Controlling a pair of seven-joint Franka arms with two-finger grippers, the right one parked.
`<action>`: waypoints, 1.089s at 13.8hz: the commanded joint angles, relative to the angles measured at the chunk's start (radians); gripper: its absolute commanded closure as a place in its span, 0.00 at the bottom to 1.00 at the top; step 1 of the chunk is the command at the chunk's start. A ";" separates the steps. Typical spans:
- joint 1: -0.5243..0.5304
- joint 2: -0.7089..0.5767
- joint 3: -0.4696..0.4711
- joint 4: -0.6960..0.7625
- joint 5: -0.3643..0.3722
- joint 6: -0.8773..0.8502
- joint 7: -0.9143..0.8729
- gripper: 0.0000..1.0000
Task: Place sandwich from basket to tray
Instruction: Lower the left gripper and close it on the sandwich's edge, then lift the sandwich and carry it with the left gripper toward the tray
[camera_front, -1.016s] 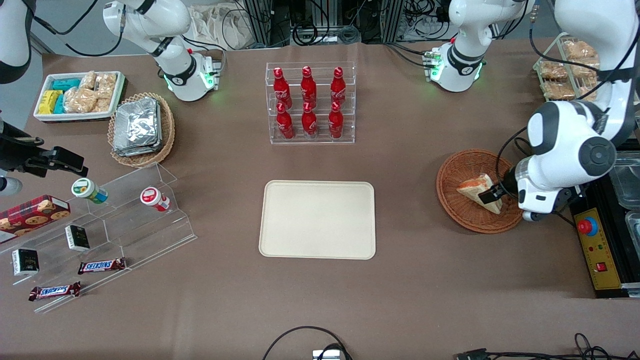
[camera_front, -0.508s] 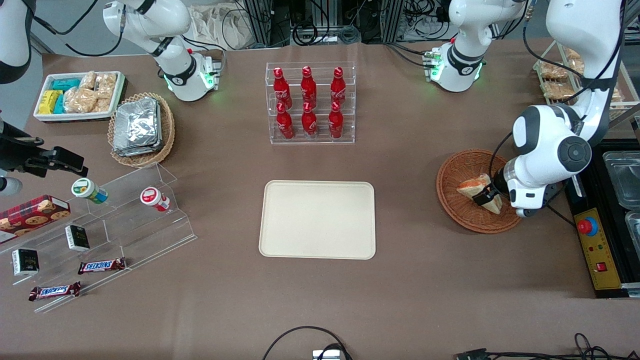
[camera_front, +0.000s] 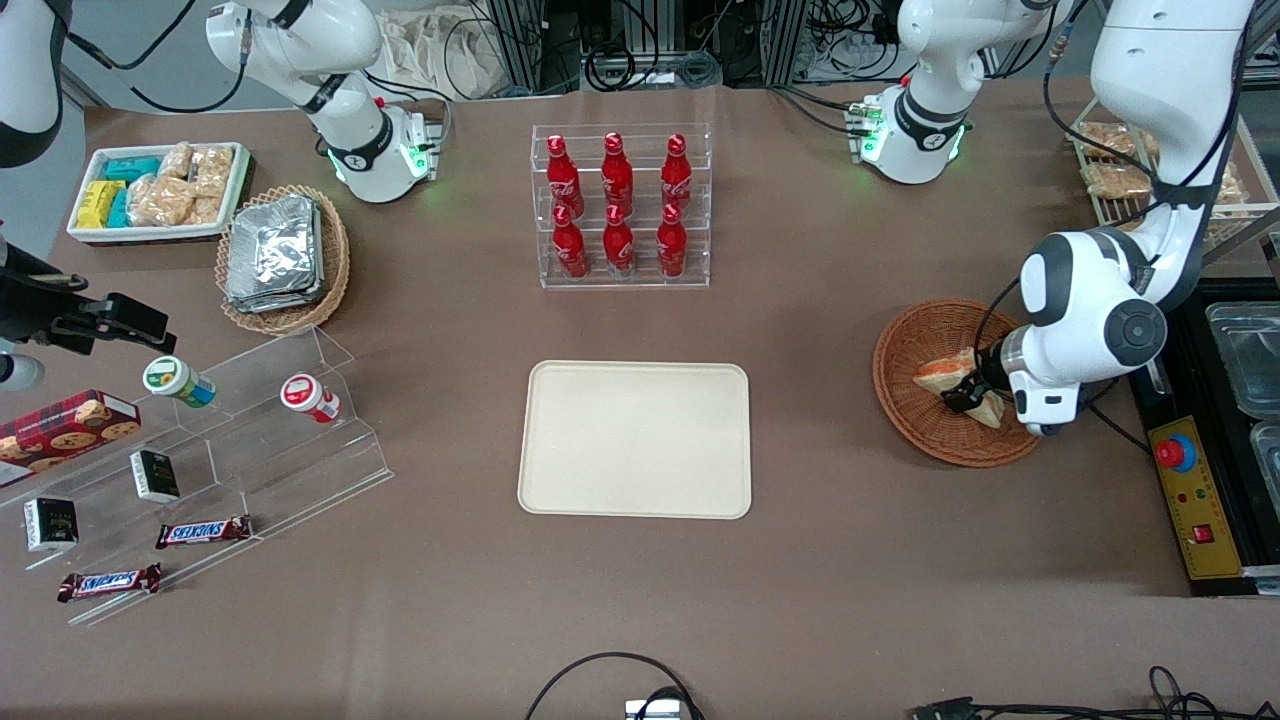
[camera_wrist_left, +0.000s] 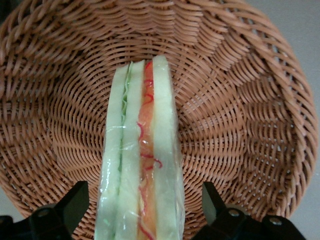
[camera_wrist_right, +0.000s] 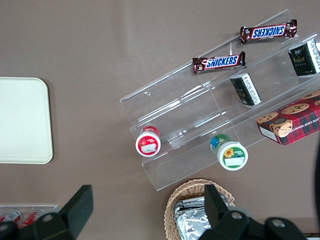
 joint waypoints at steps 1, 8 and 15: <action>-0.001 0.005 -0.007 0.007 0.009 0.005 -0.036 0.36; -0.012 -0.051 -0.016 0.175 0.049 -0.283 0.033 1.00; -0.117 -0.039 -0.105 0.545 0.052 -0.694 0.128 1.00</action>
